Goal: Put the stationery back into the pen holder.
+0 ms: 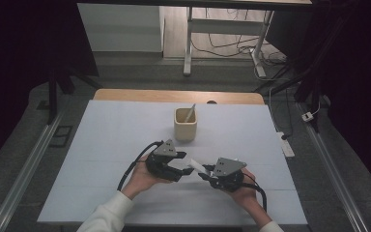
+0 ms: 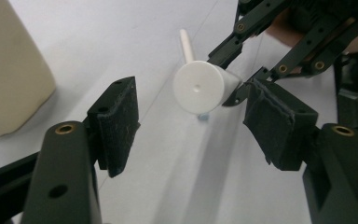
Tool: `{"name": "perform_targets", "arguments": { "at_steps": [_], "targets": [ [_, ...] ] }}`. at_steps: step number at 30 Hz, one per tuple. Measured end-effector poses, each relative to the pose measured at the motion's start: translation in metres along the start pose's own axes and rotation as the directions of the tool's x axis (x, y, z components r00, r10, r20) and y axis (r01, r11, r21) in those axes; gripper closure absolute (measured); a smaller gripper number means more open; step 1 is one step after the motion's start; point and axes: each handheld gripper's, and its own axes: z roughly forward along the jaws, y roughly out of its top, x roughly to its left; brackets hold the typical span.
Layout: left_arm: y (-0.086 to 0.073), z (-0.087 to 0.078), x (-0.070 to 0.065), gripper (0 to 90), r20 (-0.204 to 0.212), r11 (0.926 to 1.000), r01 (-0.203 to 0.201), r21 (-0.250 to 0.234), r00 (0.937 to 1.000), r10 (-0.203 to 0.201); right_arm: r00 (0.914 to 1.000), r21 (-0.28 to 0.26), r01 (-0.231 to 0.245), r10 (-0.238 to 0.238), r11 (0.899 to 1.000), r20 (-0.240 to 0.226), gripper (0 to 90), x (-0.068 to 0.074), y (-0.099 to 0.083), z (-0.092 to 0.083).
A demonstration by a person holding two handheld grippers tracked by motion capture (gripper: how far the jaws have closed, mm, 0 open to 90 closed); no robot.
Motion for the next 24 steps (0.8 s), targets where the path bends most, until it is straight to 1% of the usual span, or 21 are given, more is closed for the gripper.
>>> {"name": "perform_targets", "arguments": {
  "at_steps": [3,8,12,14,16,17,21,23,24],
  "targets": [
    [-0.0007,0.0029,0.0002,35.2,0.014,0.9999,0.011,-0.007,0.9998,-0.011,0.9999,-0.019,-0.014,0.014,1.0,-0.009,68.1,0.0,-0.0001,0.0],
    [-0.0024,0.0044,0.0011,39.8,0.025,0.9996,0.017,-0.022,0.9995,-0.017,0.9998,-0.028,-0.015,0.014,0.999,-0.016,68.1,0.0022,-0.0003,0.0025],
    [-0.0031,0.0051,0.0009,46.0,0.033,0.9994,0.015,-0.032,0.9994,-0.014,0.9998,-0.041,-0.004,0.004,0.999,-0.02,68.1,0.0053,0.001,0.0034],
    [-0.0033,0.0053,0.0003,49.9,0.049,0.9993,0.009,-0.037,0.9988,-0.007,0.9998,-0.045,-0.002,0.001,0.999,-0.021,68.1,0.0065,0.0014,0.0041],
    [-0.0033,0.006,-0.0007,56.0,0.058,0.9994,-0.002,-0.035,0.9983,0.004,0.9997,-0.035,0.001,-0.002,0.999,-0.025,68.1,0.0067,0.0011,0.0047],
    [-0.0034,0.0063,-0.0009,56.6,0.058,0.9995,-0.004,-0.032,0.9983,0.006,0.9997,-0.04,-0.002,0.001,0.999,-0.025,68.1,0.0069,0.0007,0.0053],
    [-0.0046,0.0055,0.0019,58.8,0.09,0.9994,0.009,-0.033,0.9959,-0.006,0.9996,-0.034,0.004,-0.005,0.999,-0.026,68.1,0.0075,0.0002,0.0058],
    [-0.0046,0.005,0.0017,61.8,0.123,0.9989,0.01,-0.045,0.9924,-0.005,0.9995,-0.026,0.01,-0.011,1.0,-0.03,68.4,0.0079,-0.0002,0.0071],
    [-0.0041,0.005,0.0009,63.9,0.133,0.9987,0.005,-0.051,0.9912,0.002,0.9994,-0.022,0.012,-0.013,1.0,-0.032,68.7,0.0084,-0.0005,0.0082]
  ]
}}
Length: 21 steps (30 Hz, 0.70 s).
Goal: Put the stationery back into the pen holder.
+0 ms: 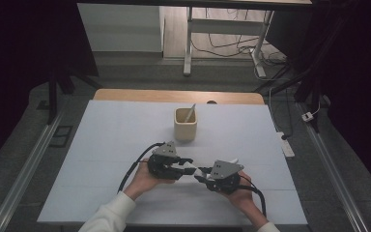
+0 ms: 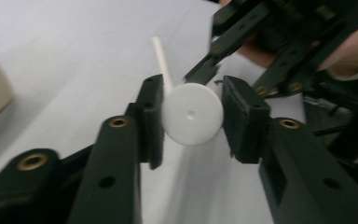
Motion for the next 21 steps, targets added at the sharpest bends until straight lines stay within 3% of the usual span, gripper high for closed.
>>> {"name": "perform_targets", "arguments": {
  "at_steps": [14,21],
  "targets": [
    [0.0027,0.001,-0.0024,65.9,-0.021,0.9996,0.008,0.027,0.9998,-0.007,0.9996,-0.001,-0.028,0.028,1.0,-0.01,66.6,-0.0009,-0.0031,0.004],
    [0.0035,-0.0037,-0.0012,65.9,-0.054,0.9995,0.009,0.029,0.9985,-0.008,0.9962,-0.01,-0.087,0.087,0.996,-0.01,51.5,-0.004,-0.0044,0.0035]
  ]
}}
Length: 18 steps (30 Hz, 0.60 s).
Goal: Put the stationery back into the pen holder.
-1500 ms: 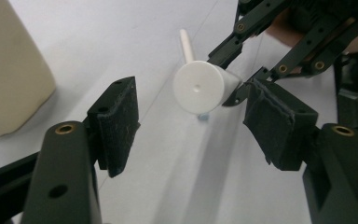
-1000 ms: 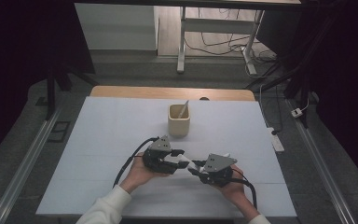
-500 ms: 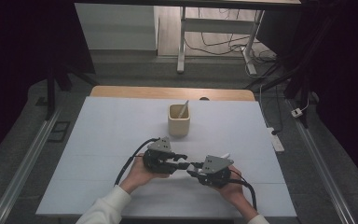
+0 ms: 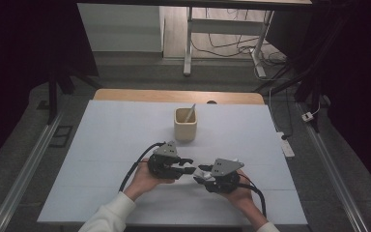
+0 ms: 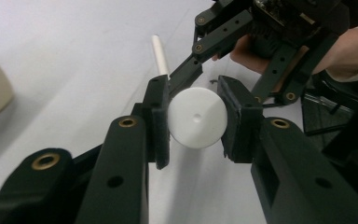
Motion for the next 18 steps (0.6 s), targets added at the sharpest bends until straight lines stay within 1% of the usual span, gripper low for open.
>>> {"name": "perform_targets", "arguments": {
  "at_steps": [3,5,11,13,18],
  "targets": [
    [0.0,-0.004,0.002,65.9,-0.016,1.0,0.004,0.0,0.9999,-0.004,0.9998,-0.006,-0.017,0.017,1.0,0.006,46.4,-0.001,-0.001,-0.001],
    [-0.001,-0.006,0.003,65.9,-0.028,1.0,0.007,-0.004,0.9996,-0.007,0.9996,-0.007,-0.027,0.027,1.0,0.009,45.2,-0.003,-0.002,-0.002],
    [-0.001,-0.012,0.006,65.9,-0.055,1.0,0.009,0.001,0.9984,-0.009,0.9977,-0.015,-0.066,0.066,0.998,0.016,44.0,-0.008,-0.006,-0.005],
    [-0.002,-0.014,0.008,65.8,-0.062,0.9999,0.013,0.0,0.998,-0.013,0.9971,-0.01,-0.072,0.072,0.997,0.022,43.8,-0.01,-0.008,-0.007],
    [-0.002,-0.018,0.01,65.8,-0.074,0.9999,0.017,0.001,0.9971,-0.017,0.9958,-0.02,-0.085,0.086,0.996,0.031,43.7,-0.013,-0.012,-0.011]
  ]
}}
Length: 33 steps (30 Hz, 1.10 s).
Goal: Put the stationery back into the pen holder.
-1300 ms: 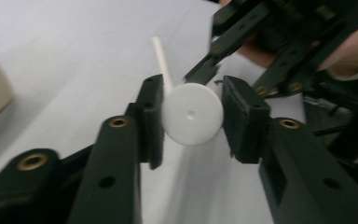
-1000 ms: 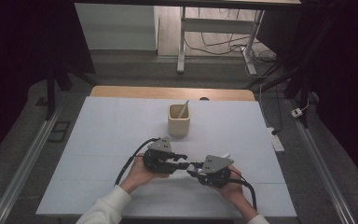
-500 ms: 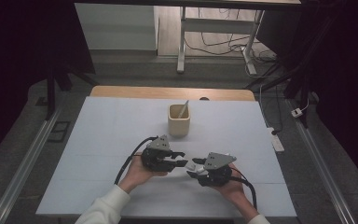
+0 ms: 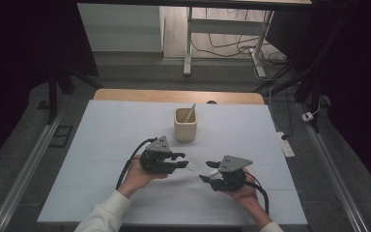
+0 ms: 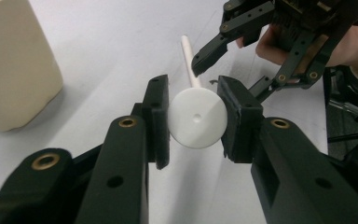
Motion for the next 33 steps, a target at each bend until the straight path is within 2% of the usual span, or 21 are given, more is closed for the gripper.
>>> {"name": "perform_targets", "arguments": {
  "at_steps": [10,14,25,33],
  "targets": [
    [-0.001,-0.005,0.002,65.8,-0.013,1.0,0.007,-0.005,0.9999,-0.007,0.9985,0.004,-0.045,0.045,0.999,0.03,43.3,-0.009,-0.011,-0.013],
    [-0.001,-0.007,0.003,65.8,-0.017,0.9999,0.009,-0.009,0.9998,-0.009,0.9958,0.006,-0.076,0.076,0.997,0.051,42.8,-0.013,-0.017,-0.023],
    [-0.001,-0.014,0.007,65.8,-0.038,0.9996,0.02,-0.021,0.9991,-0.021,0.9862,-0.004,-0.125,0.124,0.992,0.109,42.7,-0.022,-0.036,-0.05],
    [-0.003,-0.023,0.008,65.8,-0.059,0.9991,0.026,-0.032,0.9978,-0.028,0.9833,0.009,-0.133,0.131,0.991,0.126,42.4,-0.024,-0.044,-0.059]
  ]
}}
